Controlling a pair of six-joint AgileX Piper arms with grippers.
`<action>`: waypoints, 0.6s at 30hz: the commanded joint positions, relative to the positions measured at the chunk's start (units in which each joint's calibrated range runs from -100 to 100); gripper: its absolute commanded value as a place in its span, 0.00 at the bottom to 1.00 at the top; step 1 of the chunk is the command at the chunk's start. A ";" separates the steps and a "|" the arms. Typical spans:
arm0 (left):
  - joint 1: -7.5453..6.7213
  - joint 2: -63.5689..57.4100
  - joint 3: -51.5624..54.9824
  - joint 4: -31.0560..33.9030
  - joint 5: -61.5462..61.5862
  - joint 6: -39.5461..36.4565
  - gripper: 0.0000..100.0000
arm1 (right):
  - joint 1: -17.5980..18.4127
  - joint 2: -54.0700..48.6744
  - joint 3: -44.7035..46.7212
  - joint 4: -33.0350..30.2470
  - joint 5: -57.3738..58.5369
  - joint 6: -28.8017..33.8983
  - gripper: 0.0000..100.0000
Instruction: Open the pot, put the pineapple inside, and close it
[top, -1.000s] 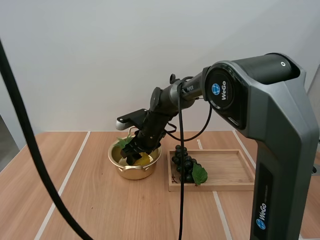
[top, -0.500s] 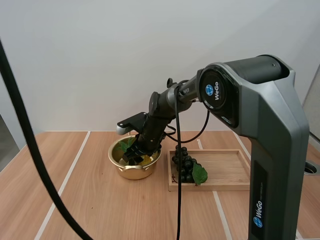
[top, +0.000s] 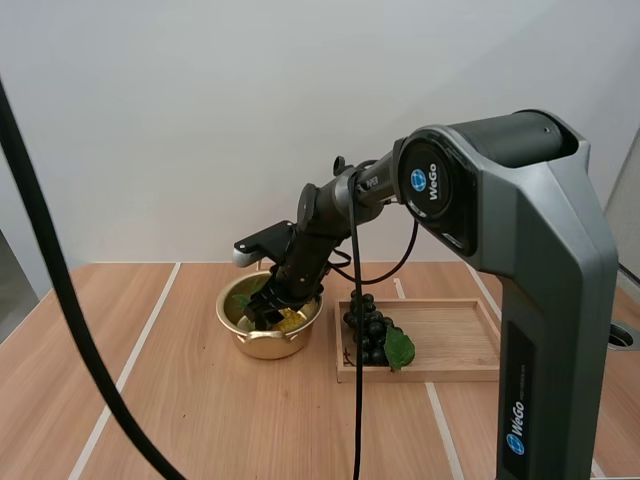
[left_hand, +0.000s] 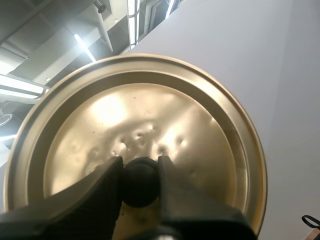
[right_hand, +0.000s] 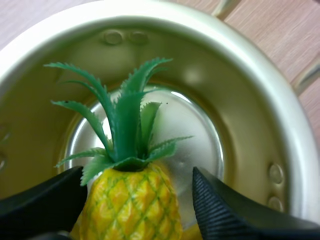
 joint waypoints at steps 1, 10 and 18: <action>0.02 0.21 -0.27 0.20 -1.17 -0.64 0.00 | 0.03 -1.07 -0.14 -0.80 -0.22 -0.29 1.00; 0.02 0.21 -0.27 0.20 -1.17 -0.64 0.00 | 0.03 -7.18 -0.27 -0.80 -0.58 -0.29 1.00; 0.02 0.21 -0.27 0.20 -1.17 -0.64 0.00 | 0.03 -16.07 -0.43 -0.80 -0.72 -0.29 1.00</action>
